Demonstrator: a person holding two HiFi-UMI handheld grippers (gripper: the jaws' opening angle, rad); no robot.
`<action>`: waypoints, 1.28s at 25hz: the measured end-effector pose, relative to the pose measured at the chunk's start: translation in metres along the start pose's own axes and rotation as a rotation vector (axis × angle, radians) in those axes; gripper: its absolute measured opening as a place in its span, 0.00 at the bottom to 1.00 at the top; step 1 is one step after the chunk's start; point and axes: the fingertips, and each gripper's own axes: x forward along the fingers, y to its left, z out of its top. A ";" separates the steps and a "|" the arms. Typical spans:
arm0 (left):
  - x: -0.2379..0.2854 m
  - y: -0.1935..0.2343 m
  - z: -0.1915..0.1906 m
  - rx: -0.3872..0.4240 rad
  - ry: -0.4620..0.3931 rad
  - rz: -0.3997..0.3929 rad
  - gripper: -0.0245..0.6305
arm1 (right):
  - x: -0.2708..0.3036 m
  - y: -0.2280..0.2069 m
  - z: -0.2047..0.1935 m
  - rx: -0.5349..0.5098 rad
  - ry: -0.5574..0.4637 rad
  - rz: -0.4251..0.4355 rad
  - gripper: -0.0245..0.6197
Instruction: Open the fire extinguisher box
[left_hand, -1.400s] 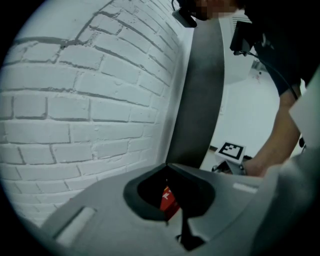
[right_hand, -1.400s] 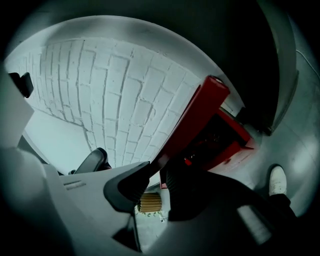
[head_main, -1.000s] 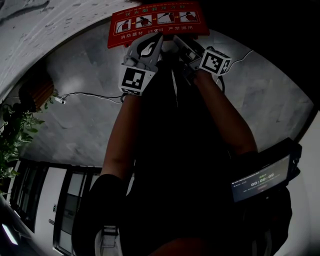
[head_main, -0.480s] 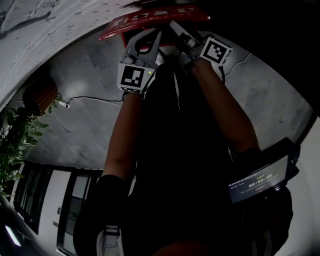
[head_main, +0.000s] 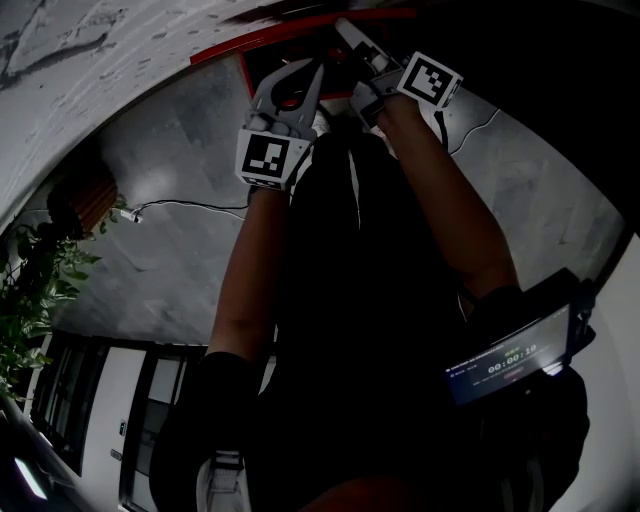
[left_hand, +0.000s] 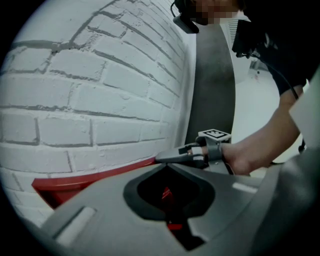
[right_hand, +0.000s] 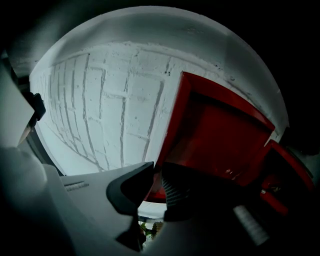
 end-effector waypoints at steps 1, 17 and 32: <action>0.001 0.002 0.002 -0.001 0.000 0.000 0.04 | 0.005 0.000 0.005 -0.003 -0.004 0.000 0.12; -0.019 0.014 0.019 0.017 -0.021 0.017 0.04 | 0.027 -0.014 0.030 0.028 -0.012 -0.061 0.12; -0.069 -0.019 0.075 -0.034 -0.029 -0.082 0.04 | -0.021 0.087 -0.017 -0.350 0.324 -0.003 0.09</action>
